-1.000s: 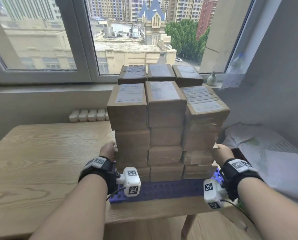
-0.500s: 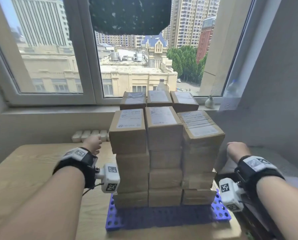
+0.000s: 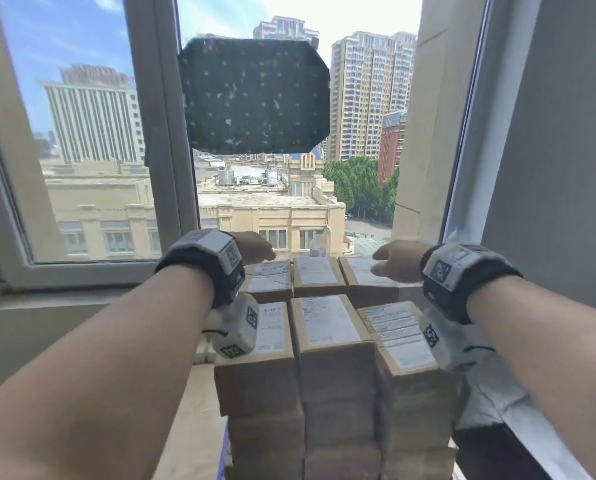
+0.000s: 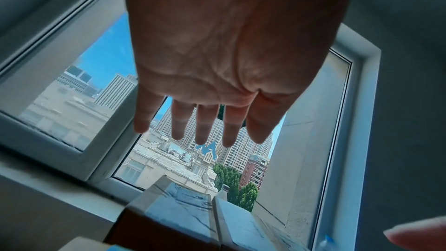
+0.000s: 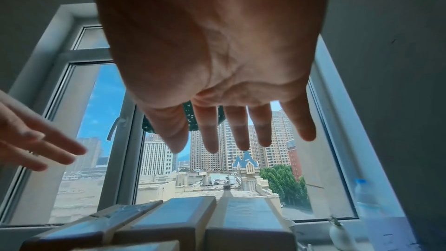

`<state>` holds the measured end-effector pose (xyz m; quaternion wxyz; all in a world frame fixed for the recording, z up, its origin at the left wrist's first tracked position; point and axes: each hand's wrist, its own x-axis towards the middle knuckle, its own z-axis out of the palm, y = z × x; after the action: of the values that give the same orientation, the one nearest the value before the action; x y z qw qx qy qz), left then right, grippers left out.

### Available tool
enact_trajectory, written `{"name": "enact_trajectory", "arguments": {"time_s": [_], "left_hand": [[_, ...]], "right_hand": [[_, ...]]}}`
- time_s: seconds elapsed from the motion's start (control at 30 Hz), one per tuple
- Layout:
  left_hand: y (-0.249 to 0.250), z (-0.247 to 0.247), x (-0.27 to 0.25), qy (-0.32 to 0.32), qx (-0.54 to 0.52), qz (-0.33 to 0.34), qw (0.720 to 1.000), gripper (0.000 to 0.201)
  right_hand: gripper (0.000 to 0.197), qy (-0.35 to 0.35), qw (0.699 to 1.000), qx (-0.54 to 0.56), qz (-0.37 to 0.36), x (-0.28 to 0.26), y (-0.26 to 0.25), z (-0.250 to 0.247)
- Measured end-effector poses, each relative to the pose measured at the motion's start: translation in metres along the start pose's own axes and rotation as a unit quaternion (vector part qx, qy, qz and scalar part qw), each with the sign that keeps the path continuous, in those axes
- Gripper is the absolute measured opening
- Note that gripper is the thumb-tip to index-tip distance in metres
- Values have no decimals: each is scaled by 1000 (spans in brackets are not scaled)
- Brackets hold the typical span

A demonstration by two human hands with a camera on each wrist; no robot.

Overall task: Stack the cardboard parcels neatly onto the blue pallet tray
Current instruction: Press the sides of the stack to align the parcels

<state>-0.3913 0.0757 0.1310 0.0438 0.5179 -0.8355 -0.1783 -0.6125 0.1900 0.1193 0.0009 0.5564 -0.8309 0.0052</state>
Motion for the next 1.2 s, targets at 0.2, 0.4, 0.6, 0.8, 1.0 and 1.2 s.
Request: {"name": "enact_trajectory", "arguments": {"time_s": [0.2,0.4,0.6,0.8,1.0,1.2], "left_hand": [[29,3,62,-50,62,25,997,49],[47,7,133,-81,155,16,985,51],[50,28,186,-109,171,14,979,51],[49,38,205,-178,165,24,970,44],[47,39,198,-156,211,40,964,47],[38,35,196,-134,199,43,970,41]], "right_hand": [[49,-52,996,-33,-65,78,-17,0],[55,-102,989,-29,-106,165,-17,10],[52,-155,975,-98,-124,212,-23,37],[50,-171,966,-113,-156,217,-26,36],[53,-181,972,-27,-145,217,-28,35],[48,-158,979,-90,-98,214,-21,42]]}}
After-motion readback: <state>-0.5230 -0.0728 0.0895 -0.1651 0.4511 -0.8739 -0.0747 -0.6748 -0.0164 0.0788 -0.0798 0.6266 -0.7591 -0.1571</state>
